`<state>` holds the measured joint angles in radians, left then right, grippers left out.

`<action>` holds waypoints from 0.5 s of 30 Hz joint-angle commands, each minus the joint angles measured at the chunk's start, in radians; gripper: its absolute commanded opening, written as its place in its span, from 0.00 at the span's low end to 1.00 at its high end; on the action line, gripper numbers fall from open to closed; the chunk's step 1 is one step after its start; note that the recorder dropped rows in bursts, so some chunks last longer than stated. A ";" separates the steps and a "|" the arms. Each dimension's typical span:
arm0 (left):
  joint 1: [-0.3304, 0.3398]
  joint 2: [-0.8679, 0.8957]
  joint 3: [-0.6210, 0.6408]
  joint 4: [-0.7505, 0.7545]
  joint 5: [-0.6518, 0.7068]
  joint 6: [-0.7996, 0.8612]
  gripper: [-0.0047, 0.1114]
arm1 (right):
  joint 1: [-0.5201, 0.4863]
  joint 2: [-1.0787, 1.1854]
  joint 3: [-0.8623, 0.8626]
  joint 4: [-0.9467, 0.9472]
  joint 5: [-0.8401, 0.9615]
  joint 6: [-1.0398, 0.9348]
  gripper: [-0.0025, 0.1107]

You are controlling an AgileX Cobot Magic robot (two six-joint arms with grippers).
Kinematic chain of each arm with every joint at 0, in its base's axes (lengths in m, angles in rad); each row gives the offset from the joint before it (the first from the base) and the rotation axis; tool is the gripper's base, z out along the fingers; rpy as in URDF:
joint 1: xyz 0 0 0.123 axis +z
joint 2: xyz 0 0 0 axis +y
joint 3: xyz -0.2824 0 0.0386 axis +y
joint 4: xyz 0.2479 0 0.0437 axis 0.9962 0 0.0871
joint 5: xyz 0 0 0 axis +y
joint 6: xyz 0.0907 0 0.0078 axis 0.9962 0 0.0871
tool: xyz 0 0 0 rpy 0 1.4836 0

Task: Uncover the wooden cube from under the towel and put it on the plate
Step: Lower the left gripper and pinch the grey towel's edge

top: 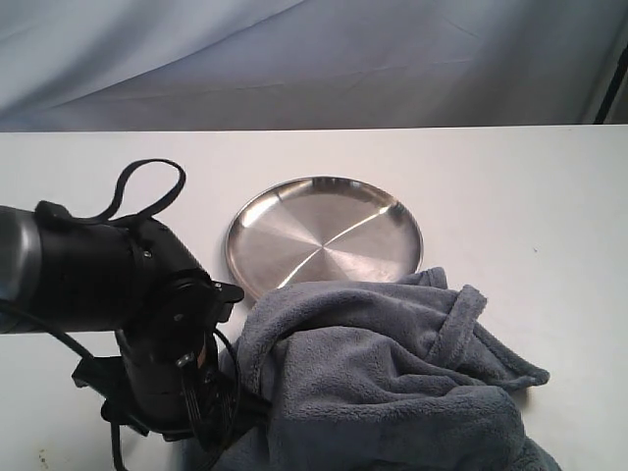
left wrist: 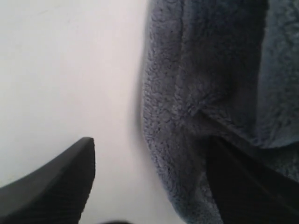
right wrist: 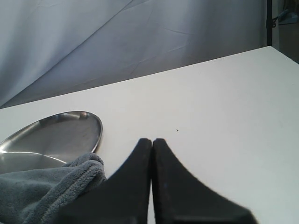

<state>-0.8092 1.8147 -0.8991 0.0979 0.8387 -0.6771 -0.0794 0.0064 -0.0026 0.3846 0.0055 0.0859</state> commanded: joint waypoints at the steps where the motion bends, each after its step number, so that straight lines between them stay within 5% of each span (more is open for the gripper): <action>1: 0.004 0.052 0.004 -0.029 -0.029 0.006 0.60 | 0.000 -0.006 0.003 0.005 0.012 0.004 0.05; 4: 0.004 0.070 0.004 -0.075 -0.029 0.034 0.52 | 0.000 -0.006 0.003 0.005 0.012 0.004 0.05; 9: 0.004 0.069 0.004 -0.084 -0.028 0.036 0.08 | 0.000 -0.006 0.003 0.005 0.012 0.004 0.05; 15: 0.004 0.006 -0.002 -0.085 -0.023 0.036 0.04 | 0.000 -0.006 0.003 0.005 0.012 0.004 0.05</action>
<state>-0.8064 1.8557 -0.9049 0.0069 0.8050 -0.6425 -0.0794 0.0064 -0.0026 0.3846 0.0055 0.0859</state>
